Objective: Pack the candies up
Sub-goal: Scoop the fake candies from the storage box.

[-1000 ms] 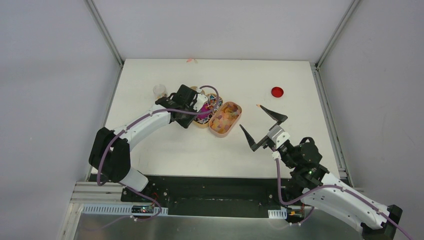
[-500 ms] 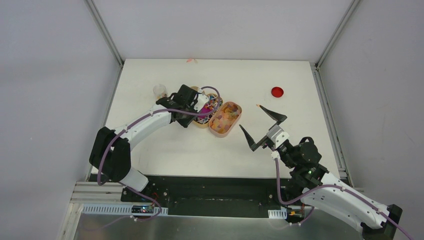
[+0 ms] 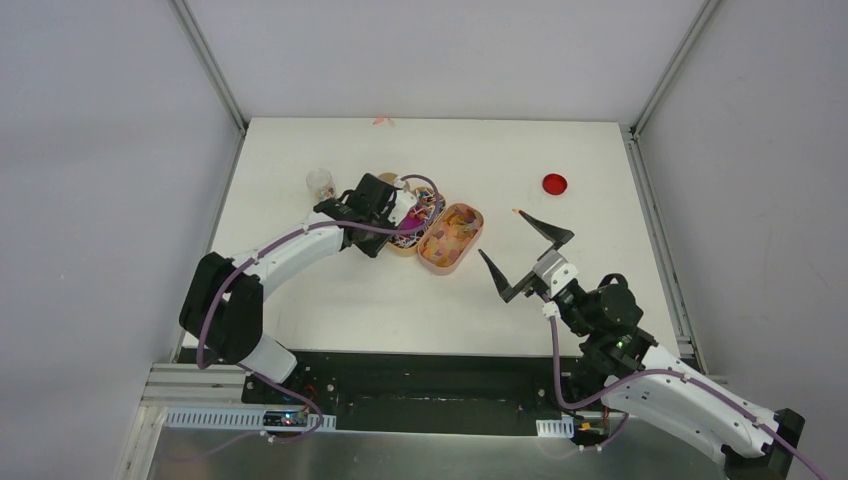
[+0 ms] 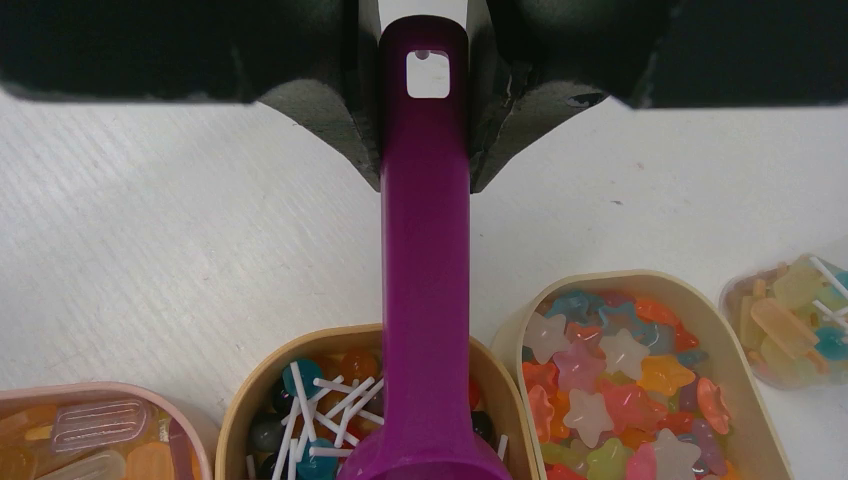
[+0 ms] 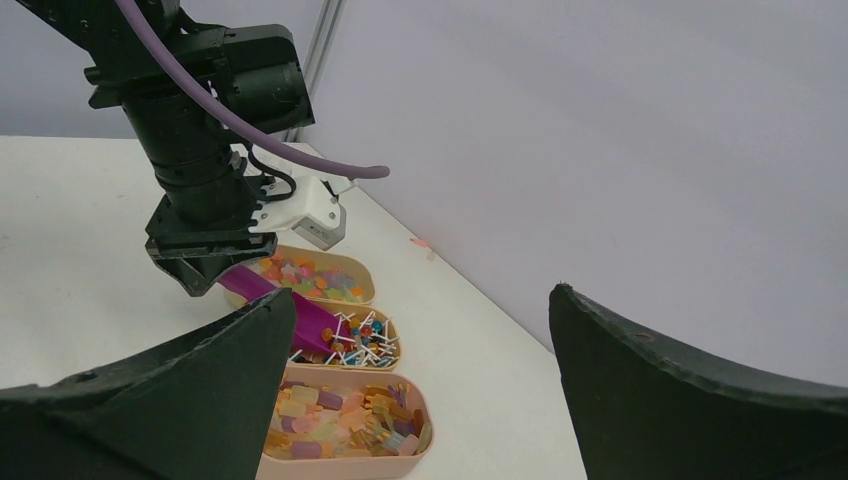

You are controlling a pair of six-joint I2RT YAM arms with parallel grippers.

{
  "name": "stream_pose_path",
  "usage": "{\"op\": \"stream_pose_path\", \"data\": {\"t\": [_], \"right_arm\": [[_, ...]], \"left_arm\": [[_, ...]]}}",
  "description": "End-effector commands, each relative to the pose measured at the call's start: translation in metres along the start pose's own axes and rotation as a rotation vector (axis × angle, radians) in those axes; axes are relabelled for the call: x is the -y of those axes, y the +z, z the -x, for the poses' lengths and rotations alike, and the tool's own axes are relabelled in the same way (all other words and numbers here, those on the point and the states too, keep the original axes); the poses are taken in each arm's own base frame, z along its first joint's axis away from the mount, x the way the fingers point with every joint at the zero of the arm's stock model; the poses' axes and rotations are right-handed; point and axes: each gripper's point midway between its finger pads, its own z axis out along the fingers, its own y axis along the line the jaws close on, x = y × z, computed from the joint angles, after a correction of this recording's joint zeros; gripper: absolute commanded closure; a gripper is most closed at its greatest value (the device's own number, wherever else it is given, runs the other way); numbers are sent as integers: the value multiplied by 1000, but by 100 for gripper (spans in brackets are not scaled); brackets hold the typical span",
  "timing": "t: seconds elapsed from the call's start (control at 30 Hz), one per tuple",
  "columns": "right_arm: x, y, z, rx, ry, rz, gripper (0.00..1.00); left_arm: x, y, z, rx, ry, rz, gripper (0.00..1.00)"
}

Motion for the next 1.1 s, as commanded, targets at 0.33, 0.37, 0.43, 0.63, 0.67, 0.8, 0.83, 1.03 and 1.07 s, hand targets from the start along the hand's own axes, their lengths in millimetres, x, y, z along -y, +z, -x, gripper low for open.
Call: {"op": "stream_pose_path", "data": {"t": [0.33, 0.37, 0.43, 0.63, 0.67, 0.8, 0.83, 1.03, 1.07], "right_arm": [[8, 1, 11, 36, 4, -30, 1], [8, 1, 10, 34, 4, -30, 1], [8, 1, 10, 35, 3, -30, 1], [8, 1, 10, 36, 5, -32, 1], [8, 1, 11, 38, 6, -32, 1], [8, 1, 12, 43, 7, -31, 1], [9, 2, 13, 43, 7, -31, 1], [9, 3, 16, 49, 6, -29, 1], [10, 3, 17, 51, 5, -29, 1]], "left_arm": [[2, 1, 2, 77, -34, 19, 100], [2, 1, 2, 84, -37, 18, 100], [3, 1, 3, 97, -43, 15, 100], [1, -7, 12, 165, -59, 31, 100], [-1, -9, 14, 180, -66, 39, 100], [-4, -16, 22, 255, -92, 58, 100], [-4, -18, 23, 267, -94, 59, 100], [-4, -18, 20, 270, -92, 64, 100], [-5, -19, 21, 274, -91, 64, 100]]}}
